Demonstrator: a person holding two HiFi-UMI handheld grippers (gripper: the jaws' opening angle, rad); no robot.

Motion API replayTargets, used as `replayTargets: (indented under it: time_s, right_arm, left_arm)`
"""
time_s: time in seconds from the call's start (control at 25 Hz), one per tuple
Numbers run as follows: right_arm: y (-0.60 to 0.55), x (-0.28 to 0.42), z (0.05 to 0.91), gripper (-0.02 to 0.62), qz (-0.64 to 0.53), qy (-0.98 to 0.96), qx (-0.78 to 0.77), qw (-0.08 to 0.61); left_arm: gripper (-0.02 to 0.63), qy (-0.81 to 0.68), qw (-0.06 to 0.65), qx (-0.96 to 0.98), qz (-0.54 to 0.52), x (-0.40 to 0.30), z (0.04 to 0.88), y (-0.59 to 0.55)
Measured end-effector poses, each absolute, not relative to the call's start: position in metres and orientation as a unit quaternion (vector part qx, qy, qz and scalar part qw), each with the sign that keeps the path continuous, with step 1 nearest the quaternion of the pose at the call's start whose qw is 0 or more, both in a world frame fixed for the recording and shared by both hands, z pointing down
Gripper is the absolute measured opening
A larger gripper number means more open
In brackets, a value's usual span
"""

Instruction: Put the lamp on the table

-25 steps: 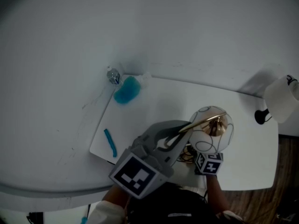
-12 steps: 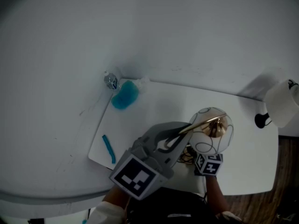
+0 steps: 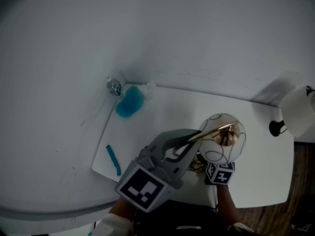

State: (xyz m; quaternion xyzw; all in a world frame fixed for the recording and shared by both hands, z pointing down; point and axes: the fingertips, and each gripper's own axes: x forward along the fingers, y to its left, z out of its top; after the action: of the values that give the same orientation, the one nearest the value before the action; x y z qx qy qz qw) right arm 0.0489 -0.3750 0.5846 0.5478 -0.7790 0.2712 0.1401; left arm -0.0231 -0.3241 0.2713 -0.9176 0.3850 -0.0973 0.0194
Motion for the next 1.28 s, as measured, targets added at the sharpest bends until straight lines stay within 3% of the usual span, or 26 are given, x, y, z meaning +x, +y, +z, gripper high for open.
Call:
replayTargets:
  time_s: [1.28]
  right_arm:
    - [-0.38,0.045,0.601,0.011,0.261,-0.777,0.556,0.136]
  left_arm:
    - [0.006,0.368,0.025,-0.927,-0.073,-0.019,0.279,-0.324]
